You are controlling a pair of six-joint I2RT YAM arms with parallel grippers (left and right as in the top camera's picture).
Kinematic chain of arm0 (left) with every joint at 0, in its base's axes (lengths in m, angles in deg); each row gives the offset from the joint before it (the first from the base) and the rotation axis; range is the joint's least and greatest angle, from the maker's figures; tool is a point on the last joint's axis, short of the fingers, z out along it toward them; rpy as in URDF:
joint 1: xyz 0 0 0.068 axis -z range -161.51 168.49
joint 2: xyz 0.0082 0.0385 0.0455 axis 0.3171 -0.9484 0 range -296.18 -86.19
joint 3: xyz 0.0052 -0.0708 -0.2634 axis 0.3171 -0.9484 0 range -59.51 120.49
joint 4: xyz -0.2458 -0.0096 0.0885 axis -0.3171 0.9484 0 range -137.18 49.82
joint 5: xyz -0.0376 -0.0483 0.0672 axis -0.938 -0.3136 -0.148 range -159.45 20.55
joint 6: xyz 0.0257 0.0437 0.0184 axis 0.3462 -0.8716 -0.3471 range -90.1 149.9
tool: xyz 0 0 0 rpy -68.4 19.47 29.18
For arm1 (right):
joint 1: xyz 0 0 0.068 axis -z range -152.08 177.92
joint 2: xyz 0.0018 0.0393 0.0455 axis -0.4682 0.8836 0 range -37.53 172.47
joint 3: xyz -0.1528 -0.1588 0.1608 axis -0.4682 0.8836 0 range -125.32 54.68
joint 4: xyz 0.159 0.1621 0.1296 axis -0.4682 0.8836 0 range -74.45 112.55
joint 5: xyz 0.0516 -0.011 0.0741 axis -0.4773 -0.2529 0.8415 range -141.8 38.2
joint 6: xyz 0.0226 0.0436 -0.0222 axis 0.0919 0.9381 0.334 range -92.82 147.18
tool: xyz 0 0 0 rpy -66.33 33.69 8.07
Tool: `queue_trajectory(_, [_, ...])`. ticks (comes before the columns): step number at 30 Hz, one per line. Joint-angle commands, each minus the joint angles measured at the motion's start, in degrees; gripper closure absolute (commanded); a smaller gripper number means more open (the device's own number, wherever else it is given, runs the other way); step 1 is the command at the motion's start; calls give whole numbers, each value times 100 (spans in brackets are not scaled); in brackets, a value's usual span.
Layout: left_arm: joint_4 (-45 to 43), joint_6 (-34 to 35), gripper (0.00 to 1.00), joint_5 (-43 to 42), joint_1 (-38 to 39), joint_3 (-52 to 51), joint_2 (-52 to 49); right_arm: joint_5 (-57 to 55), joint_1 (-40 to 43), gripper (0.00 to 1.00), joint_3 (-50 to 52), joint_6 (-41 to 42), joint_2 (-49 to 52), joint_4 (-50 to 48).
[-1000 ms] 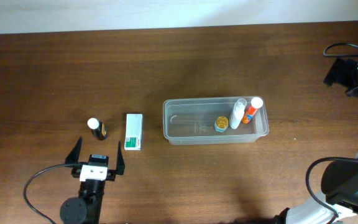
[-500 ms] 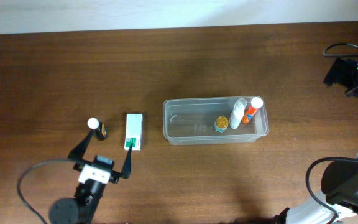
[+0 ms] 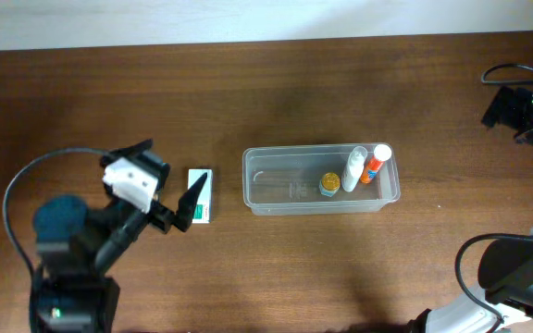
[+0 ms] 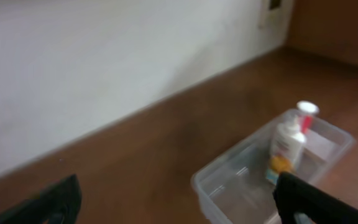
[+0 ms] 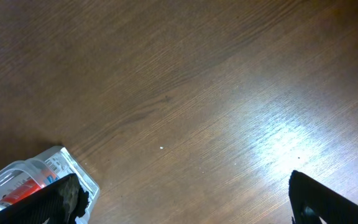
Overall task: Pack container
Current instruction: 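Raise left gripper and move it over the white-green medicine box, then lower left gripper around the medicine box and close on it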
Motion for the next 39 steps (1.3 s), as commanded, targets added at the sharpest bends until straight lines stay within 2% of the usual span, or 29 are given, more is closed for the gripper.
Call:
queue_trajectory(1, [695,96,1,-111,11,750,-719,13,33,2,22,68,22,-13])
queue_trajectory(6, [2824,238,1,1322,229,2374,-2251,13,33,2,22,68,22,-13])
queue_trajectory(8, [3237,232,1,1602,398,2811,-2721,13,33,2,22,68,22,-13])
queue_trajectory(16, [3180,232,1,1185,909,3104,-3604,13,33,2,22,68,22,-13])
queue_trajectory(17, [3206,280,1,1375,984,3104,-3665,13,33,2,22,68,22,-13])
queue_trajectory(20, [3296,1239,1,2664,1274,3104,-3860,13,33,2,22,68,22,-13])
queue_trajectory(22, [3359,1456,1,3051,1425,3104,-3991,13,33,2,22,68,22,-13])
queue_trajectory(31, [3469,2389,1,3069,1478,3104,-4721,13,33,2,22,68,22,-13])
queue_trajectory(39, [3751,2590,1,3097,1478,3104,-5270,13,33,2,22,68,22,-13])
